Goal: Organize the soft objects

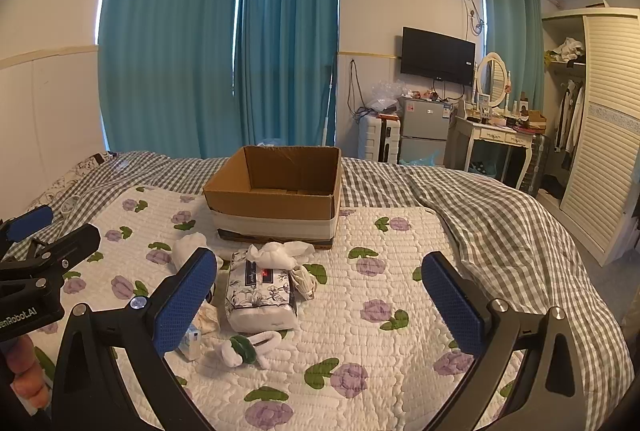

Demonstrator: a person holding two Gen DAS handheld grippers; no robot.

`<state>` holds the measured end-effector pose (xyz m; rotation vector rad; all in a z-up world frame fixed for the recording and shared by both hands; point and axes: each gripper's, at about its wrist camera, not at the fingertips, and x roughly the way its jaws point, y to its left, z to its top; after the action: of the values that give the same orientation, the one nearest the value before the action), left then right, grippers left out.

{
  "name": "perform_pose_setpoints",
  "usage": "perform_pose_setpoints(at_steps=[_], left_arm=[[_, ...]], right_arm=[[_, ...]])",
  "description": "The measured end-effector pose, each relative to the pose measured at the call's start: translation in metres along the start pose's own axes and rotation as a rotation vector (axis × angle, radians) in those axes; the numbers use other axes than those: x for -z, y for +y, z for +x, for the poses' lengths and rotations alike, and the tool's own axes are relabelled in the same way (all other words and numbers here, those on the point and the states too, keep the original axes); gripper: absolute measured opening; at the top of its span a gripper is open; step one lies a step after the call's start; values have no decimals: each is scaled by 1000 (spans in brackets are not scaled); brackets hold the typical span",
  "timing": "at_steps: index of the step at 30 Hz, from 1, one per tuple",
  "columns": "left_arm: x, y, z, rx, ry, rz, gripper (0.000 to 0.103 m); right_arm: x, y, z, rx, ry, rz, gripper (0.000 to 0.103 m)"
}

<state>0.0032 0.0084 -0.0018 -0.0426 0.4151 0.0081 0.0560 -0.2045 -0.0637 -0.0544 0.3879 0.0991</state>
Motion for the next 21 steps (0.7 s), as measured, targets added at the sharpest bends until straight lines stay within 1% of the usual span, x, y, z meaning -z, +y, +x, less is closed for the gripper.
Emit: perform_pose_setpoints(at_steps=[21], left_arm=[[1, 0, -1, -4, 0, 3, 96]], right_arm=[[0, 2, 0, 1, 1, -3, 103]])
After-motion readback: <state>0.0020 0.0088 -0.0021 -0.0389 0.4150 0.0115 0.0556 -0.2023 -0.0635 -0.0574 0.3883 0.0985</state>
